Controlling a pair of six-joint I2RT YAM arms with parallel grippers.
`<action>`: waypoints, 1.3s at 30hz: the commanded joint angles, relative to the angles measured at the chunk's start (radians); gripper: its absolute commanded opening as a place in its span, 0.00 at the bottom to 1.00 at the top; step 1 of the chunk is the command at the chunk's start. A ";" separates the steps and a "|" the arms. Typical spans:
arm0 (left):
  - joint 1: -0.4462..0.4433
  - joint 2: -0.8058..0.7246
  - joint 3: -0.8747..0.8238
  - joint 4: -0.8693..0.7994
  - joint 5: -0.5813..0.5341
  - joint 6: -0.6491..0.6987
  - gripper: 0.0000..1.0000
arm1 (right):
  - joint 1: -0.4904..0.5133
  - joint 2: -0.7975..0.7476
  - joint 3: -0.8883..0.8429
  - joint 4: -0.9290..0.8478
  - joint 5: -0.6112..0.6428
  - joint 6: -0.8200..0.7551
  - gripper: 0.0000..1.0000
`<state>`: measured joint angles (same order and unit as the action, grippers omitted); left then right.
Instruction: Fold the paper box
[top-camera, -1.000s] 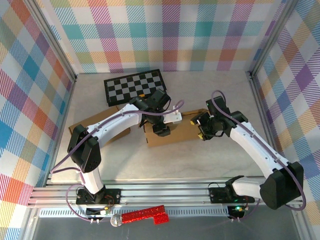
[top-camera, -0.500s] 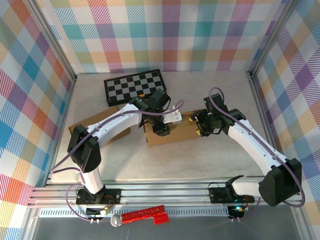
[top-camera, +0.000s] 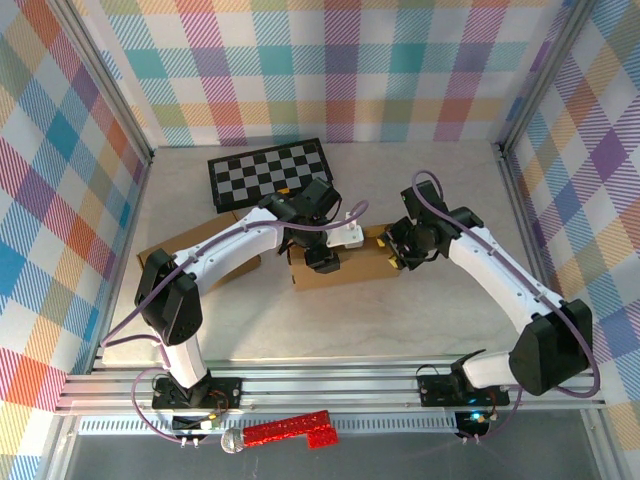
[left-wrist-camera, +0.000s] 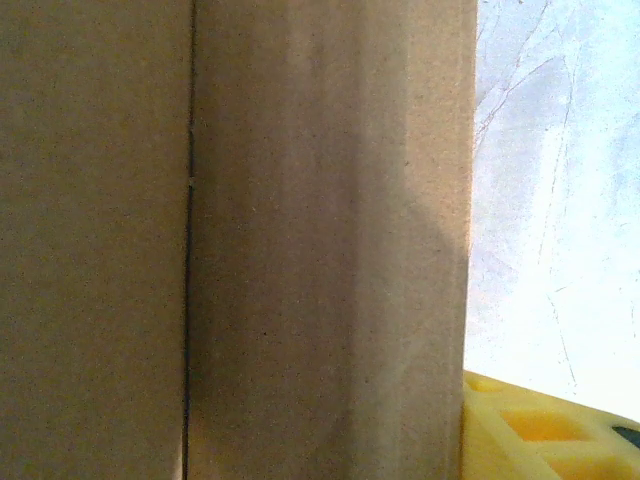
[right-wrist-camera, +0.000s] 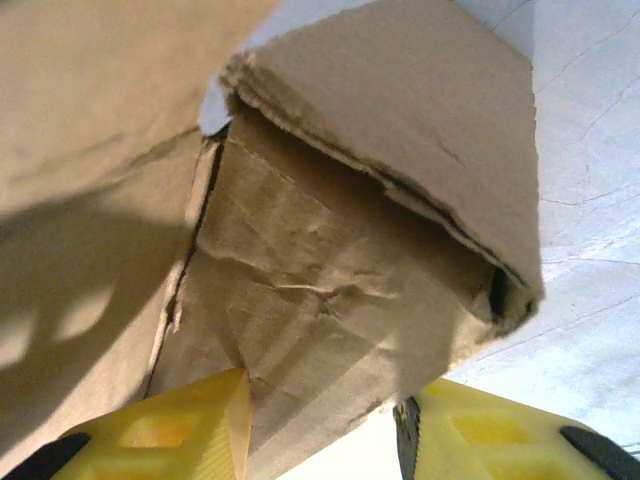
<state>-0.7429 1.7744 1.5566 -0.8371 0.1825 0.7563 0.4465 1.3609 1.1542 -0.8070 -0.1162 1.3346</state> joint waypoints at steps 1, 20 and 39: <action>0.004 -0.005 0.013 -0.008 0.012 0.011 0.58 | 0.009 0.007 -0.016 -0.099 -0.006 -0.018 0.41; 0.004 -0.051 -0.023 -0.024 0.035 0.020 0.51 | -0.352 -0.129 0.180 0.012 -0.263 -0.864 0.56; 0.005 -0.053 -0.027 -0.027 0.034 0.020 0.51 | -0.391 0.085 0.194 -0.092 -0.601 -1.057 0.59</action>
<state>-0.7429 1.7451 1.5257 -0.8429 0.1909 0.7601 0.0418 1.4887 1.3716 -0.8547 -0.6590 0.3206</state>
